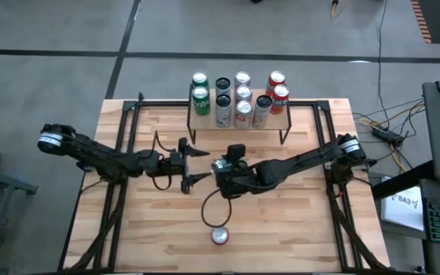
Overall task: Place canned beverage on shelf
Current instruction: Put the green soda can on the shelf aligned with the other green soda cans
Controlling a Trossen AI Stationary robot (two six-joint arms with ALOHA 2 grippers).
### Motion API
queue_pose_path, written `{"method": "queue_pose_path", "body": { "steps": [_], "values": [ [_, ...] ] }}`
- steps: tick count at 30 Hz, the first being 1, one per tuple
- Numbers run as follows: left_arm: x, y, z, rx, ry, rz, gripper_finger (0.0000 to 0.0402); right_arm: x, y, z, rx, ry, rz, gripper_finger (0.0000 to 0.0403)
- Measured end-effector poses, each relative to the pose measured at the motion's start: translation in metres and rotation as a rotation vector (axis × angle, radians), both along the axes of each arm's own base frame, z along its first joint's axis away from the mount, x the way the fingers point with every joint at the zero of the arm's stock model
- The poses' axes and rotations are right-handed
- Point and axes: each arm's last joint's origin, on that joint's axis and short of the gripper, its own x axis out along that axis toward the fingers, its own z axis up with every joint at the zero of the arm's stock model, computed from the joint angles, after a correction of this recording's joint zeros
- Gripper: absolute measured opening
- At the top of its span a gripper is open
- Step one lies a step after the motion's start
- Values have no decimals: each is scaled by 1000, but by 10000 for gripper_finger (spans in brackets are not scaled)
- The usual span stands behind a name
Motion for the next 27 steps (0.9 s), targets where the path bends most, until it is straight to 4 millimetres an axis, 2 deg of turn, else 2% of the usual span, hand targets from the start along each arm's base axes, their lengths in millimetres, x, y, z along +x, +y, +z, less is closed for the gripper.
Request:
{"method": "queue_pose_path", "body": {
  "steps": [6,16,22,27],
  "values": [
    [6,-7,-10,54,23,-35,318,7,-1,-2,-11,12,5,287],
    [11,-11,-19,262,59,-33,318,8,-4,-2,49,-5,-16,287],
    [11,-7,-19,213,63,114,318,9,-7,0,73,-26,-37,287],
    [11,-7,-19,174,57,119,318,9,-8,0,77,-29,-39,287]
  ]
}}
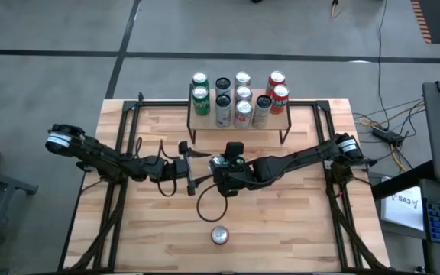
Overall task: Place canned beverage on shelf
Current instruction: Put the green soda can on the shelf aligned with the other green soda cans
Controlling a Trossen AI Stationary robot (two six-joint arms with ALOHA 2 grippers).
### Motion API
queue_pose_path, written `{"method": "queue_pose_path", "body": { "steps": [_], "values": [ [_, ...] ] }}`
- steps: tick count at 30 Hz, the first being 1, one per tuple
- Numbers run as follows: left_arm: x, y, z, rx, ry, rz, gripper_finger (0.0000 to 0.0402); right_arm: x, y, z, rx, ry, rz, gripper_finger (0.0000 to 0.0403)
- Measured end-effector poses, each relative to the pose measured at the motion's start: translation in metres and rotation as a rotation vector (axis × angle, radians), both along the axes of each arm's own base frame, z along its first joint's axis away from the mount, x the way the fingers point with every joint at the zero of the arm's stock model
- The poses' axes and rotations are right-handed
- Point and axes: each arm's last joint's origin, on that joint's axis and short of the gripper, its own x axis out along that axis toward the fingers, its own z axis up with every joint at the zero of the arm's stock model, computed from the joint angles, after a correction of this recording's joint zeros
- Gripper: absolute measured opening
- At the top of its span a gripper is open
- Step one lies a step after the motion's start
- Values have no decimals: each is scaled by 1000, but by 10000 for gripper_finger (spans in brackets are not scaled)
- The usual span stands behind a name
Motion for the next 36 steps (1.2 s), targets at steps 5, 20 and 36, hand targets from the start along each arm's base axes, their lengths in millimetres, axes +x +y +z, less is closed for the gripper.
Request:
{"method": "queue_pose_path", "body": {
  "steps": [5,20,36],
  "values": [
    [0,0,0,-78,-15,-14,318,1,-2,0,4,-2,-5,287],
    [13,-3,8,-198,-15,-11,352,1,-4,0,12,-9,-16,287],
    [33,-7,4,-151,35,40,307,1,-4,0,8,-4,-14,287]
  ]
}}
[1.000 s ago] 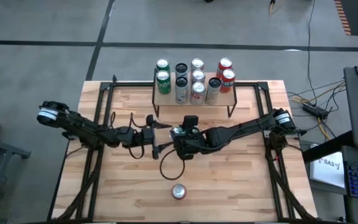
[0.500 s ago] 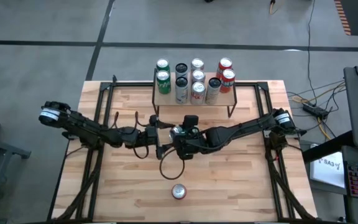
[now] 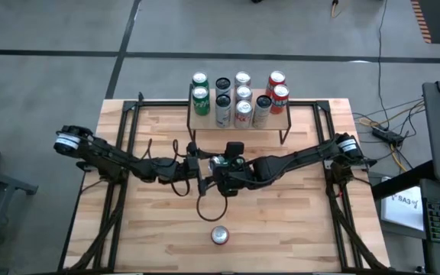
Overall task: Place canned beverage on shelf
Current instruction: Put the green soda can on the shelf aligned with the other green soda cans
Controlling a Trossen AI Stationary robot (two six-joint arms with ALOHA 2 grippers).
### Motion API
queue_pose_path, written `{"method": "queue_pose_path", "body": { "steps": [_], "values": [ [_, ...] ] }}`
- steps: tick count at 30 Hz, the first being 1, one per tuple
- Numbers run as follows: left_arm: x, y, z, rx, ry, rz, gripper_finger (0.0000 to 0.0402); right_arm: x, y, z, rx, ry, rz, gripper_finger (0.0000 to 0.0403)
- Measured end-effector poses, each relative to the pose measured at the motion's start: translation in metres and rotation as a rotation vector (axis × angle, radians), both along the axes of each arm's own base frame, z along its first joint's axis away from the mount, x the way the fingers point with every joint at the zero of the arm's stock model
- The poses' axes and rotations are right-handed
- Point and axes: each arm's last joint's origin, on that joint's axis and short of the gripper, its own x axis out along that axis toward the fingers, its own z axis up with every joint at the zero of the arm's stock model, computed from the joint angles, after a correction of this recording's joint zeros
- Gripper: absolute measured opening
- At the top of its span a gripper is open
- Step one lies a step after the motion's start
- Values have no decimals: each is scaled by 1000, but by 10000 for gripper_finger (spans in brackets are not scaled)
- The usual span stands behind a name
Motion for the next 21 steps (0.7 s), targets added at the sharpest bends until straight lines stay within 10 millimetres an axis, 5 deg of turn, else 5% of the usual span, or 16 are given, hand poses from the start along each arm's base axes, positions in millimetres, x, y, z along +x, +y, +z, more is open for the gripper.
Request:
{"method": "queue_pose_path", "body": {
  "steps": [7,11,21],
  "values": [
    [-1,0,0,0,-7,10,289,0,0,0,4,0,2,290],
    [-6,1,-3,-13,-41,10,289,0,0,1,8,-9,-6,353],
    [-69,9,-3,-101,-427,-156,289,-33,15,39,25,-22,22,378]
  ]
}}
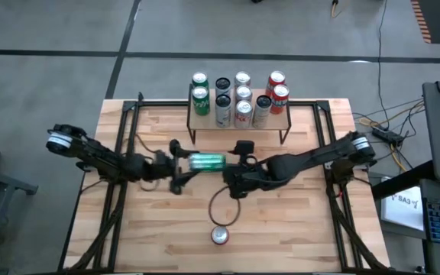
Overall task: Place canned beverage on shelf
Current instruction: Put the green soda can on the shelf aligned with the other green soda cans
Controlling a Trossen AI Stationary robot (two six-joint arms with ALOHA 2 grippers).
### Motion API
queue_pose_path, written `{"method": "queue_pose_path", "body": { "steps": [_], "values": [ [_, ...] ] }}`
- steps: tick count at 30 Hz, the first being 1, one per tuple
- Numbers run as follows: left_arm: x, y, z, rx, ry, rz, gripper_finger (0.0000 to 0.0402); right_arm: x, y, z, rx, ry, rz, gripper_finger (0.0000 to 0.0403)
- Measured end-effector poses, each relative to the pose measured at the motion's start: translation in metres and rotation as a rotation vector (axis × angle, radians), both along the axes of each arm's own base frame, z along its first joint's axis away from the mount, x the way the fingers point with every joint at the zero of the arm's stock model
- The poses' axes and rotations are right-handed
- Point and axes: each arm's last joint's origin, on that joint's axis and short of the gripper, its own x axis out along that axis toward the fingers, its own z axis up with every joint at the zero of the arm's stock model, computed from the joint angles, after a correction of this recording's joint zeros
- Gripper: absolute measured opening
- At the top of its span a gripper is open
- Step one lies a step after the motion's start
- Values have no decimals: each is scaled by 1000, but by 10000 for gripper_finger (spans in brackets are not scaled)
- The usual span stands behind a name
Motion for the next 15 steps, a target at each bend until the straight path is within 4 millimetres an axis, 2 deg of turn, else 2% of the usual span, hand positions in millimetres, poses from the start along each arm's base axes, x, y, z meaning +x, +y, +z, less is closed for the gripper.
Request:
{"method": "queue_pose_path", "body": {
  "steps": [3,7,11,15],
  "values": [
    [-18,1,9,-28,-105,-100,289,-20,8,22,20,-48,30,379],
    [-27,0,22,-22,-175,-216,289,-39,17,41,35,-156,97,380],
    [-28,-4,43,10,-276,-346,289,-42,26,40,2,-277,199,380],
    [-19,-9,60,30,-327,-464,289,-36,33,22,-84,-439,300,381]
  ]
}}
